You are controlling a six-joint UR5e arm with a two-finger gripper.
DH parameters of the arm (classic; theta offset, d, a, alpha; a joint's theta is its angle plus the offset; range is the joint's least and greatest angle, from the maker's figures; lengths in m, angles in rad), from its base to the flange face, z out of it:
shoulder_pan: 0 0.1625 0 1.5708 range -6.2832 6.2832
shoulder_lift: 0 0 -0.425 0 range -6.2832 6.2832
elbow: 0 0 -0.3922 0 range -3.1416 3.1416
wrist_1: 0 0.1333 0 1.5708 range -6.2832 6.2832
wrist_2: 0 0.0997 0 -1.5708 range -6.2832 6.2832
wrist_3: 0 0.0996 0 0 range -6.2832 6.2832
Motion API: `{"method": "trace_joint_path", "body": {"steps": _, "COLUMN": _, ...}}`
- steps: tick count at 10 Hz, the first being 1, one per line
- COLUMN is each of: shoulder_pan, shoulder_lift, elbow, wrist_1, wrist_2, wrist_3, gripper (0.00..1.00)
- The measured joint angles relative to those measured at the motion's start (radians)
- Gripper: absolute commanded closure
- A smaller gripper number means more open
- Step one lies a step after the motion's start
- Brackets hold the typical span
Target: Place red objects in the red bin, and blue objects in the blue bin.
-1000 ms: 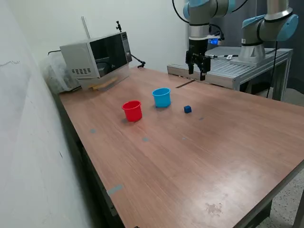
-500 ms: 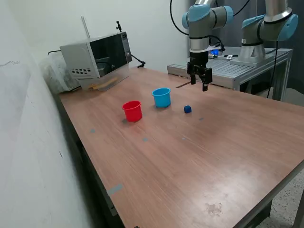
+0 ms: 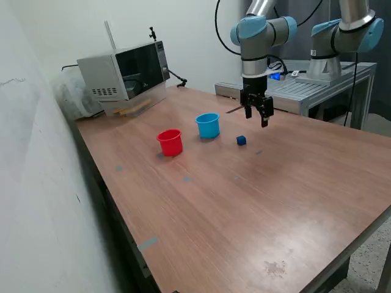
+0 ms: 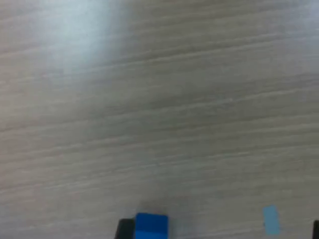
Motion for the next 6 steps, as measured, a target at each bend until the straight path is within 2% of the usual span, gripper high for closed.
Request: {"method": "trace_joint_path", "body": {"steps": 6, "shoulder_pan": 0.006, "shoulder_lift": 0.099, "elbow": -0.050, "wrist_1": -0.006, "wrist_2": 0.006, "wrist_3": -0.002, "gripper": 0.00}}
